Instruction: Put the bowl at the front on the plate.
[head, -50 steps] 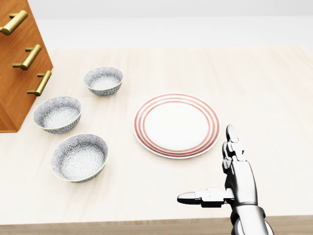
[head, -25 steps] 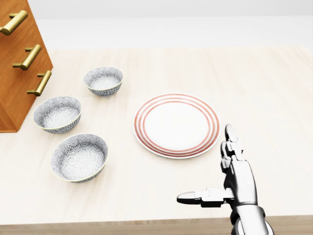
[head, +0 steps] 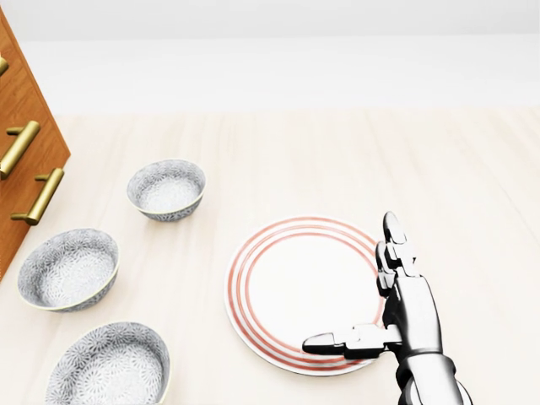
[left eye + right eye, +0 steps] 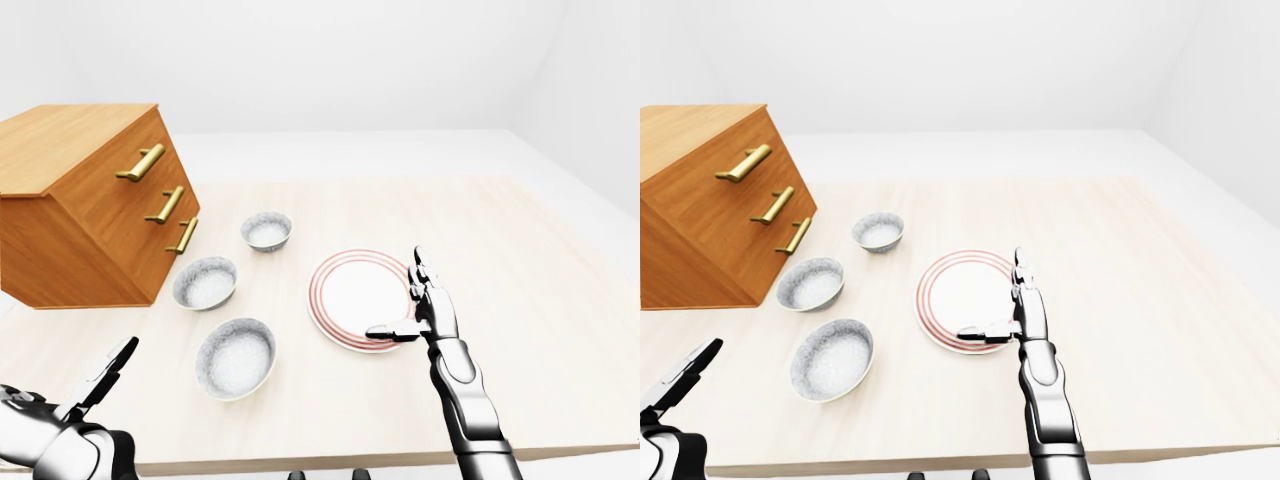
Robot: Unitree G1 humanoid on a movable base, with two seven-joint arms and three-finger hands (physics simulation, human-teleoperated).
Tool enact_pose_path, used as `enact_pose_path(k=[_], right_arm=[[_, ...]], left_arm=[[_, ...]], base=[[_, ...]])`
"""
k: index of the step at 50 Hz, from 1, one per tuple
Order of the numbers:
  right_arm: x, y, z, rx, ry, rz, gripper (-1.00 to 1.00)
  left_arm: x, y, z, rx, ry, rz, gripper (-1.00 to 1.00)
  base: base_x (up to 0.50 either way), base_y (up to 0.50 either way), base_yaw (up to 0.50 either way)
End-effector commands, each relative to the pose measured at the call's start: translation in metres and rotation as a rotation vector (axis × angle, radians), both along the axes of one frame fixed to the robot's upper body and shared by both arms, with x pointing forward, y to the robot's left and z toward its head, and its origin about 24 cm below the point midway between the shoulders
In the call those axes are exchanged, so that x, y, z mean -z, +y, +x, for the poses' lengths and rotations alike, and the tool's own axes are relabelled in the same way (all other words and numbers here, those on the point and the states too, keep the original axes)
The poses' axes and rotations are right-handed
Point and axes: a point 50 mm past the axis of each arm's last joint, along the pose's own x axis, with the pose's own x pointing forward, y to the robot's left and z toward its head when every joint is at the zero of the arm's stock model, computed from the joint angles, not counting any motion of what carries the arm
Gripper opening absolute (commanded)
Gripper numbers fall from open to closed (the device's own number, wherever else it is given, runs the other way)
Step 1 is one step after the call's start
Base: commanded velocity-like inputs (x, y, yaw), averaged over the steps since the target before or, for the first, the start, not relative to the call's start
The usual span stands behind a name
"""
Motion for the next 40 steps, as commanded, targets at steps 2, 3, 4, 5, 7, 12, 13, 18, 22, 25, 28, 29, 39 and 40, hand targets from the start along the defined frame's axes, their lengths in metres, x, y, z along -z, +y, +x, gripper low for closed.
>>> enact_pose_path(k=[2, 3, 4, 5, 7, 12, 13, 18, 22, 25, 28, 29, 39, 40], right_arm=[[-0.001, 0.001, 0.000, -0.005, -0.005, -0.005, 1.00], [-0.002, 0.001, -0.001, -0.005, -0.007, -0.005, 1.00], [-0.002, 0.001, -0.001, -0.004, -0.008, -0.005, 1.00], [-0.003, 0.001, -0.001, -0.002, -0.012, -0.005, 1.00], [-0.002, 0.001, -0.001, -0.002, -0.009, -0.003, 1.00], [-0.002, 0.001, -0.001, -0.002, -0.007, -0.009, 1.00], [-0.002, 0.001, -0.001, 0.000, -0.007, -0.011, 1.00], [-0.001, 0.001, 0.000, 0.000, -0.005, -0.013, 1.00], [-0.002, 0.002, -0.003, 0.001, -0.014, -0.031, 1.00], [-0.014, 0.011, -0.009, -0.032, -0.036, -0.001, 1.00], [-0.023, 0.025, -0.007, -0.063, -0.068, -0.052, 1.00], [-0.024, 0.027, -0.006, -0.062, -0.075, -0.070, 1.00], [-0.099, 0.069, -0.004, -0.145, -0.409, -0.186, 1.00], [-0.100, 0.070, -0.003, -0.159, -0.413, -0.192, 1.00]], left_arm=[[0.001, 0.000, 0.001, -0.001, 0.000, -0.003, 1.00], [0.002, 0.000, 0.001, 0.001, 0.003, -0.004, 1.00], [0.002, 0.000, 0.002, 0.002, 0.003, -0.003, 1.00], [0.002, 0.000, 0.002, 0.003, 0.003, -0.005, 1.00], [0.002, 0.000, 0.001, 0.003, 0.003, -0.004, 1.00], [0.000, 0.000, 0.000, 0.001, 0.002, -0.002, 1.00], [-0.001, 0.000, 0.001, 0.001, -0.003, 0.000, 1.00], [0.002, 0.000, 0.001, 0.002, 0.004, -0.006, 1.00], [0.000, 0.000, 0.000, 0.001, 0.001, -0.002, 1.00], [0.000, 0.000, -0.001, -0.002, -0.001, 0.001, 1.00], [-0.001, 0.000, -0.001, -0.003, -0.003, 0.001, 1.00], [-0.001, 0.000, 0.000, -0.002, -0.005, 0.001, 1.00], [0.000, 0.000, -0.001, -0.003, -0.003, -0.005, 1.00], [0.000, 0.000, -0.001, -0.003, -0.004, -0.005, 1.00]], base=[[0.50, 0.00, 0.00], [0.50, 0.00, 0.00], [0.50, 0.00, 0.00], [0.50, 0.00, 0.00], [0.50, 0.00, 0.00], [0.50, 0.00, 0.00], [0.50, 0.00, 0.00], [0.50, 0.00, 0.00], [0.37, 0.00, 0.00], [0.00, 0.00, 0.00], [0.00, 0.00, 0.00], [0.00, 0.00, 0.00], [0.00, 0.00, 0.00], [0.00, 0.00, 0.00]])
